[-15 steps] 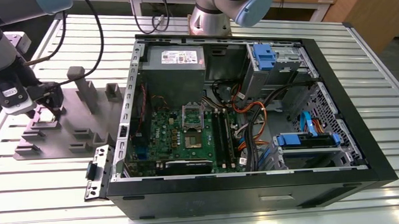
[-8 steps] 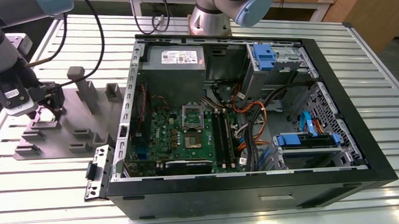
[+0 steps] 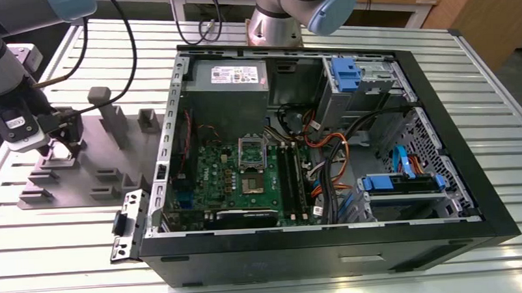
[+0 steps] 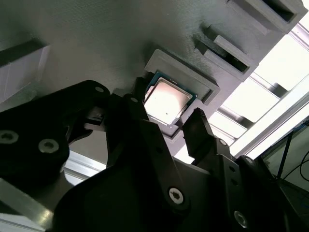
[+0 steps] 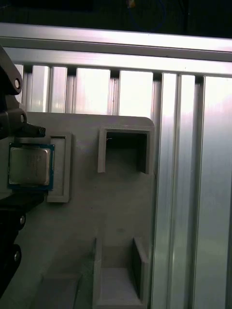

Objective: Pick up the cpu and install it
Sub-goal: 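Pick up the cpu and move it towards the insertion slot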

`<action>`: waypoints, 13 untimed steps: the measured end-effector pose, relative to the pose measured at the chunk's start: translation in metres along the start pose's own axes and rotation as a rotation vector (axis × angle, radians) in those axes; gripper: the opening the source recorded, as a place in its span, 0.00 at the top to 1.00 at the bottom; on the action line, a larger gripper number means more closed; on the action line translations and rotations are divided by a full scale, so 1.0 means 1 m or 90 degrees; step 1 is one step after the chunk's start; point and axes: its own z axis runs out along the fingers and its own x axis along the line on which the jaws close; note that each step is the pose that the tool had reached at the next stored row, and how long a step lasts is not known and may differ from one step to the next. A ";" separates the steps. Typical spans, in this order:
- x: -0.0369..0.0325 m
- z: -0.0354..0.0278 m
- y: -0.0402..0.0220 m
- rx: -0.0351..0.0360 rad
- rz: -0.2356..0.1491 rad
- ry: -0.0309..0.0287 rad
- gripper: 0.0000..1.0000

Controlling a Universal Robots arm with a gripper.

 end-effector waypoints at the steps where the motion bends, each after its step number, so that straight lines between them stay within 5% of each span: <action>1: 0.0000 0.0000 0.0000 0.0000 0.000 0.0000 0.39; 2: 0.0000 0.0000 0.0000 0.0000 0.000 0.0000 0.46; 13: 0.0004 0.0021 -0.0001 0.0001 0.000 -0.0001 0.46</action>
